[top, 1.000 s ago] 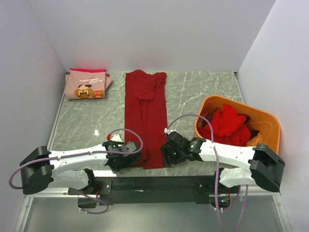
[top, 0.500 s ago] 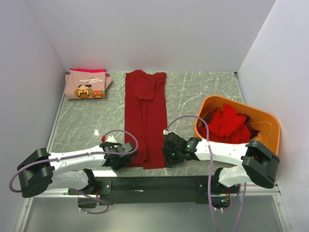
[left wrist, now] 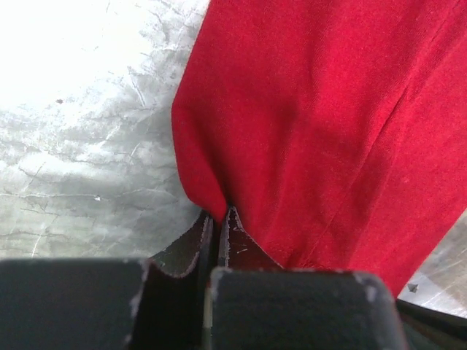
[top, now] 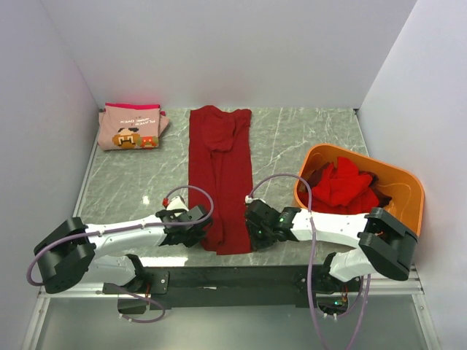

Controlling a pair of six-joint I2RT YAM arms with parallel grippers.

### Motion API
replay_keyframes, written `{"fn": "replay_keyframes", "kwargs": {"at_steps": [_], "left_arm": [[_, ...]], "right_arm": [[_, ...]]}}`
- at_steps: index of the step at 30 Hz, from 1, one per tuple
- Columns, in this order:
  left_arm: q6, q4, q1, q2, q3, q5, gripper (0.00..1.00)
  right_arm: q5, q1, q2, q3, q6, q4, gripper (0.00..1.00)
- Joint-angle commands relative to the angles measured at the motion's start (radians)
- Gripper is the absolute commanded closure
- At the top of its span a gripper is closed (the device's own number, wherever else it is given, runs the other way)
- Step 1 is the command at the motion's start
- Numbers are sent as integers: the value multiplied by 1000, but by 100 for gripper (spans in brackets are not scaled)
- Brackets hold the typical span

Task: Fold and stack the t-shirts
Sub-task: Fold the tshirt

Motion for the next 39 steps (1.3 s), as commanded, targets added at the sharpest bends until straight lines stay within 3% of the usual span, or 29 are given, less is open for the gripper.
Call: {"fn": "replay_keyframes", "kwargs": {"at_steps": [1,2,4,9,14,20,25,39], "left_arm": [[0,-126,4,51,-68,53,99],[-3,-139,4,42,-71,62,99],[-9,-163,3,4,-88,90,99],[-32,-202,-14,-129,-129,136,99],[-70,-338,-37,-237,-114,137,99],[-37,-300,-36,-298,-77,134,99],[-34,-275,-27,-286,15,42,99],[242,-62,286,-133,233,-44,99]], "right_arm": [[27,-3,15,-1,9,11,82],[27,-3,17,-5,12,11,93],[26,-3,19,-16,13,15,100],[-74,3,-17,-69,20,28,100],[-163,17,-122,-114,58,19,100],[-76,14,-182,-47,42,-50,100],[-50,-26,-170,41,39,-13,100],[186,-174,-42,346,-101,-39,100]]}}
